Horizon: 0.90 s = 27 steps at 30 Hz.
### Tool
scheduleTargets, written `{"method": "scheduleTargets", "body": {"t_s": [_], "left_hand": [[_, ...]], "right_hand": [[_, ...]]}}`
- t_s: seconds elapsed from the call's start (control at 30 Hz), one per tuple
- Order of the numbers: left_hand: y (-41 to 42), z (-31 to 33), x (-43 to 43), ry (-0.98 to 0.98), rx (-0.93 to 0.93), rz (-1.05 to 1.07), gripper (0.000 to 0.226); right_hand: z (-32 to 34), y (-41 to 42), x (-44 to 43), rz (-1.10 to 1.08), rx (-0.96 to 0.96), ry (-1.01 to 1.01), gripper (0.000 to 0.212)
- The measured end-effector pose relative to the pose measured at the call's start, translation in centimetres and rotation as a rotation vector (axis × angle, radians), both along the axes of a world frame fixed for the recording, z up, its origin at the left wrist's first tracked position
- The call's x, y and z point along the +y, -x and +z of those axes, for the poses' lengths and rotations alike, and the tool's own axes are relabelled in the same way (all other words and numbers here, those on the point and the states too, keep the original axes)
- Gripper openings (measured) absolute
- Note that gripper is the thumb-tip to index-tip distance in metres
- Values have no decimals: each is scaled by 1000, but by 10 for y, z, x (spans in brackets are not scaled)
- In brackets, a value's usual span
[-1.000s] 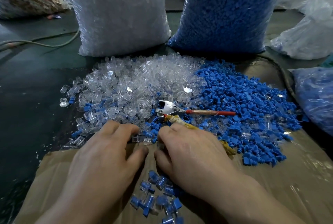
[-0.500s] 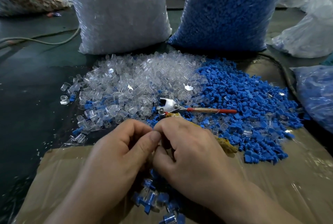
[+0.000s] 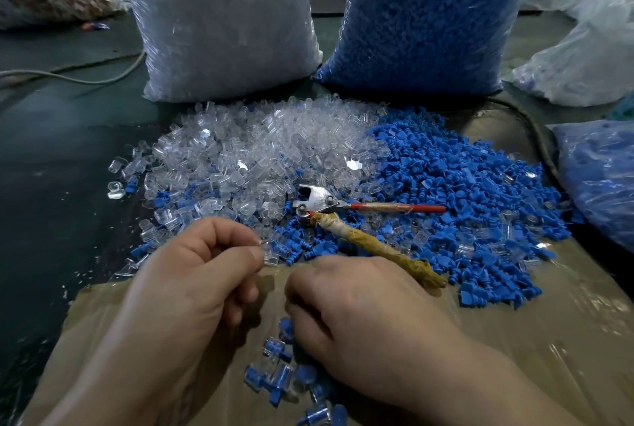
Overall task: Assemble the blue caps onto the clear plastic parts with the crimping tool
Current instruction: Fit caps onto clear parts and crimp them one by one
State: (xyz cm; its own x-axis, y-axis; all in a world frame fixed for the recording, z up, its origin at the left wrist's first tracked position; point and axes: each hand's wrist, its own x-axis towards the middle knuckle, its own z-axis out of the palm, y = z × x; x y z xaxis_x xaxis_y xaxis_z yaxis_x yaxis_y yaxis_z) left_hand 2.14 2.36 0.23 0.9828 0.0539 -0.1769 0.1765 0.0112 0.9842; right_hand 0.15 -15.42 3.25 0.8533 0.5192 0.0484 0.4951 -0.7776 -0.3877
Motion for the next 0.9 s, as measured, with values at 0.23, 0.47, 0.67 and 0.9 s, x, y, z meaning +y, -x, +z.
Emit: {"method": "scheduleTargets", "body": {"t_s": [0.23, 0.47, 0.67, 0.9], "left_hand": [[2, 3, -4, -121, -37, -62, 23], [5, 10, -9, -189, -21, -75, 28], [6, 11, -11, -252, -25, -94, 26], [7, 13, -11, -303, -27, -95, 23]], "right_hand": [[-4, -9, -13, -174, -6, -20, 24], [-14, -18, -9, -256, -146, 108, 44], [-15, -23, 2, -257, -121, 184, 38], [-15, -25, -1, -265, -133, 174, 33]]}}
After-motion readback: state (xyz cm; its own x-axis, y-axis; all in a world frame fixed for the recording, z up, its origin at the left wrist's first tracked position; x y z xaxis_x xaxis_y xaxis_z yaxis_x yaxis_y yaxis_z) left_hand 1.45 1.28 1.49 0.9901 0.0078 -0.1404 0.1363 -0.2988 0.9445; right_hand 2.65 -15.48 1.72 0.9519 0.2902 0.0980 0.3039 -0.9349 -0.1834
